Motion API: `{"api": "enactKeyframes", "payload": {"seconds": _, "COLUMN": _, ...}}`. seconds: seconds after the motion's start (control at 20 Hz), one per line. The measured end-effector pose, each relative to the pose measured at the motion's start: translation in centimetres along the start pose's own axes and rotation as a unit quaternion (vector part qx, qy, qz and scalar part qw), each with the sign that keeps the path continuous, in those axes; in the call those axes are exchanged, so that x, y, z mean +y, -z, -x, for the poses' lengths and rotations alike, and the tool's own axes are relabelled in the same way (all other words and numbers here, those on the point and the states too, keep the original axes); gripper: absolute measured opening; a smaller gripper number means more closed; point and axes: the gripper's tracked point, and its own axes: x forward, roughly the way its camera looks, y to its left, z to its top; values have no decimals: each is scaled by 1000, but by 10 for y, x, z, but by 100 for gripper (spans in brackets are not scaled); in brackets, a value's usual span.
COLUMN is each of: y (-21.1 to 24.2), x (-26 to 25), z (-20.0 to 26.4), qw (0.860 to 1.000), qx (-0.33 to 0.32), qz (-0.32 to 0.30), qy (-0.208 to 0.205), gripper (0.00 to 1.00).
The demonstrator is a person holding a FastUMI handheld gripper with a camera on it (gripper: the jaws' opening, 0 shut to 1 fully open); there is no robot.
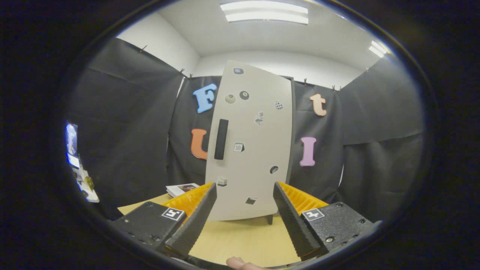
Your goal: Open the shoe cabinet door, grab the shoes and put them into the shoe cabinet, then close the shoe cabinet door.
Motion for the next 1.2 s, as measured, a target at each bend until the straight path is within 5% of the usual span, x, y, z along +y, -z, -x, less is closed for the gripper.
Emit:
{"api": "enactKeyframes", "payload": {"seconds": 0.2, "y": 8, "x": -37, "z": 29, "qw": 999, "qx": 20, "qz": -15, "qy": 23, "gripper": 99}}
{"api": "enactKeyframes", "payload": {"seconds": 0.4, "y": 6, "x": -50, "z": 57, "qw": 999, "qx": 26, "qz": -40, "qy": 3, "gripper": 99}}
{"api": "enactKeyframes", "payload": {"seconds": 0.65, "y": -5, "x": -85, "z": 84, "qw": 997, "qx": 22, "qz": -45, "qy": 50, "gripper": 99}}
{"api": "enactKeyframes", "payload": {"seconds": 1.2, "y": -31, "x": -88, "z": 120, "qw": 998, "qx": -9, "qz": -37, "qy": 39, "gripper": 99}}
